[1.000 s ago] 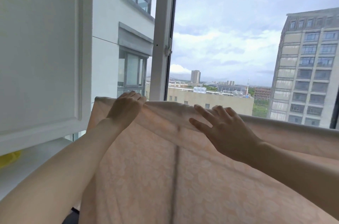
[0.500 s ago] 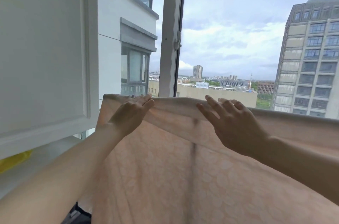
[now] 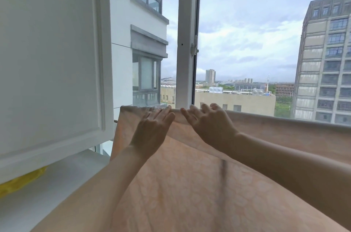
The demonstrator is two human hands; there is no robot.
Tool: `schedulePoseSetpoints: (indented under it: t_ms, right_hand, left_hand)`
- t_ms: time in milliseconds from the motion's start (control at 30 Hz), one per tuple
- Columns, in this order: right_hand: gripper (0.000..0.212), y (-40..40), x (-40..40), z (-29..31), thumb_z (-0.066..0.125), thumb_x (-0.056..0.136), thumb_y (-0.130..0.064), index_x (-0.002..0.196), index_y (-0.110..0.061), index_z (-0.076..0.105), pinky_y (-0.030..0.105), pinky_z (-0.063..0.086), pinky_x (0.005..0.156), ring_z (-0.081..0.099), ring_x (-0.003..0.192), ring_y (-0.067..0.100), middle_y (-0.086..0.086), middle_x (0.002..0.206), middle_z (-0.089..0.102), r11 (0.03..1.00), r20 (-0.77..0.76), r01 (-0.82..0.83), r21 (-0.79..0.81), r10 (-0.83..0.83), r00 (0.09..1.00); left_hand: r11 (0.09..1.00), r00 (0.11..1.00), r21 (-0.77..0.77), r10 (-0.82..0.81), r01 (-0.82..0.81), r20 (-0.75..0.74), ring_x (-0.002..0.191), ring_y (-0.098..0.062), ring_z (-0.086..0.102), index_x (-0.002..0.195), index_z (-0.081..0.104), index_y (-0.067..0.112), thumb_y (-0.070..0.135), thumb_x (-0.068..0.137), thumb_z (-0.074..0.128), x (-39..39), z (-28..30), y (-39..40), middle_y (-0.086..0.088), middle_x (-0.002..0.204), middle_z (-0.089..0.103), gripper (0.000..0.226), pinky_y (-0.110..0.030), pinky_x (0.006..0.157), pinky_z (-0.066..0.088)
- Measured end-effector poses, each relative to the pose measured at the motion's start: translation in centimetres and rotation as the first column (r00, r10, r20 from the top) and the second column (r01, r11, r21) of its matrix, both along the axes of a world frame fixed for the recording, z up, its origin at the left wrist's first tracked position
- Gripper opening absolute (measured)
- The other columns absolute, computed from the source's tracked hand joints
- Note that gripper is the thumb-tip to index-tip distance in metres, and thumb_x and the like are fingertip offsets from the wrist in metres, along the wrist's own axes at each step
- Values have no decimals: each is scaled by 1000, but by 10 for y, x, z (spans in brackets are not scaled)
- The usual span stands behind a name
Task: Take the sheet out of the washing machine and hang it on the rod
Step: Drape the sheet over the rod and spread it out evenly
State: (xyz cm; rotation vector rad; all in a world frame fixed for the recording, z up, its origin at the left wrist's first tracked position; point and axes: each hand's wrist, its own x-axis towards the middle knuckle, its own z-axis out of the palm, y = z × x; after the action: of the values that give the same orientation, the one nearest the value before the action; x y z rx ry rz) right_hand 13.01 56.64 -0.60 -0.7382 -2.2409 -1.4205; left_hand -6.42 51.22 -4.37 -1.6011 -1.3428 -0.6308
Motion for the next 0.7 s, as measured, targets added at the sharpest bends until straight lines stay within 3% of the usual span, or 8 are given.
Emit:
schedulePoseSetpoints:
  t_ms: [167,300,367,433,533,633,700]
  right_hand:
    - [61,1,12,2,64,81,-18,139,-20,48,39,51,69,65,85,31,10,124,63,996,53,-73,43,71,996]
    - [59,2,18,2,66,79,-21,136,-20,52,39,50,68,64,84,32,9,125,63,992,56,-97,84,92,994]
    - [55,4,20,1,58,82,-21,136,-20,53,39,50,69,64,86,32,8,127,63,990,56,-109,94,104,993]
    - [54,6,22,1,59,79,-21,133,-20,56,39,50,68,65,84,31,8,124,64,987,38,-127,102,124,992]
    - [62,10,24,1,73,70,-21,130,-18,59,39,51,65,65,81,31,8,122,66,982,35,-161,103,158,987]
    - [61,12,27,2,71,71,-18,131,-18,59,38,50,63,65,80,30,9,120,66,973,40,-198,116,195,980]
    - [56,14,26,1,72,72,-17,127,-17,61,39,50,64,65,80,33,13,120,66,974,24,-201,109,199,980]
  left_hand:
    - [995,992,8,-103,103,74,80,-30,64,113,62,5,-21,72,60,-17,16,-9,-12,93,69,48,-41,67,54]
    - [994,989,-91,-47,60,140,109,-21,55,120,65,11,-8,93,49,-27,32,1,-2,109,68,37,-29,77,34]
    - [990,991,-131,-42,60,131,105,-21,55,107,68,11,-3,93,52,-33,37,5,-3,102,68,25,-33,82,47]
    - [991,998,-132,11,-2,68,97,-24,58,95,66,10,-2,90,56,-46,37,9,-6,93,66,16,-44,74,54]
    - [985,994,-155,64,-78,-91,114,-30,57,107,51,16,-6,87,53,-62,27,8,-7,119,58,31,-47,71,55]
    - [979,962,-199,-5,-51,-272,139,-29,39,103,57,14,-10,86,55,-71,9,-4,-7,151,40,30,-53,88,52]
    - [968,963,-250,-49,-19,-264,141,-29,35,96,56,13,-9,87,55,-74,4,-12,-11,157,31,24,-50,99,49]
